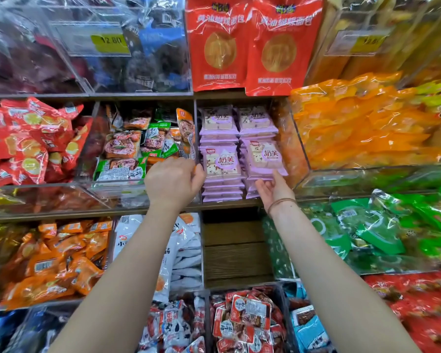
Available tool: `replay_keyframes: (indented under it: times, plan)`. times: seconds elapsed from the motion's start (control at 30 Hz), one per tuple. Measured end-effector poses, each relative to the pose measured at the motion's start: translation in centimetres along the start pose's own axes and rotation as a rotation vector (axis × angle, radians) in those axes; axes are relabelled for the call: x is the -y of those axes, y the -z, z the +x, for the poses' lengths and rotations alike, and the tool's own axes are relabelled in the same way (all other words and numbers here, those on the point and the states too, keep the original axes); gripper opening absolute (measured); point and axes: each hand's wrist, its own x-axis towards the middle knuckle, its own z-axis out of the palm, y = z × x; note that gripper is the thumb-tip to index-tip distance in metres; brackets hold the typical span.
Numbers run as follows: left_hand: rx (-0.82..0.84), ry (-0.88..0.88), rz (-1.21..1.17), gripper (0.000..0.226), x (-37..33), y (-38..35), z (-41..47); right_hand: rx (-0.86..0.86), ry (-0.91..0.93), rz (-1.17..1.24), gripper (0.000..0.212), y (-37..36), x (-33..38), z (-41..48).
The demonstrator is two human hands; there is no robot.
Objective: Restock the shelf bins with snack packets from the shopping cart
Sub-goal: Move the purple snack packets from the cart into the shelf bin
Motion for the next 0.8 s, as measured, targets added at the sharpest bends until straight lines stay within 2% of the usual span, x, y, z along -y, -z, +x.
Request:
replay_keyframes:
  times: [0.1, 0.2, 0.27, 0.33, 0.4, 0.43, 0.53, 0.63, 0.7, 0.8]
  plan:
    - [0.054, 0.021, -0.024, 0.036, -0.2, 0.5, -0.1, 0.065, -0.042, 0.007, 0.025, 0.4, 0.2, -0.5]
    - [0.131, 0.119, -0.135, 0.028, -0.5, 1.4, 0.2, 0.145, -0.071, -0.069, 0.04, 1.6, 0.5, -2.2]
    - [0.103, 0.207, -0.266, 0.024, -1.0, 2.3, -0.3, 0.175, -0.02, -0.24, 0.039, 3.0, 0.7, -3.7]
    - [0.0, 0.218, -0.416, 0.021, -2.5, 3.8, -2.4, 0.214, 0.106, -0.462, 0.026, 4.9, 0.7, -5.2]
    - [0.004, 0.201, -0.524, 0.019, -4.8, 5.5, -6.6, 0.274, 0.262, -0.711, 0.014, 7.8, 0.2, -7.1]
    - [0.085, 0.208, -0.583, 0.019, -6.0, 6.2, -9.4, 0.311, 0.314, -0.821, 0.012, 9.5, -0.1, -8.1]
    - [0.472, 0.346, -0.697, 0.017, -9.4, 8.4, -18.8, 0.399, 0.341, -1.066, 0.016, 15.6, -1.8, -11.0]
    - [0.842, 0.432, -0.666, 0.005, -11.1, 10.5, -26.9, 0.392, 0.316, -1.267, 0.012, 22.0, -3.9, -13.4]
    - [1.041, 0.417, -0.657, 0.009, -11.2, 11.8, -30.5, 0.36, 0.252, -1.381, 0.008, 26.7, -5.7, -14.4]
    - [1.227, 0.359, -0.707, 0.012, -11.1, 13.0, -34.0, 0.293, 0.087, -1.594, 0.016, 33.9, -7.8, -15.5]
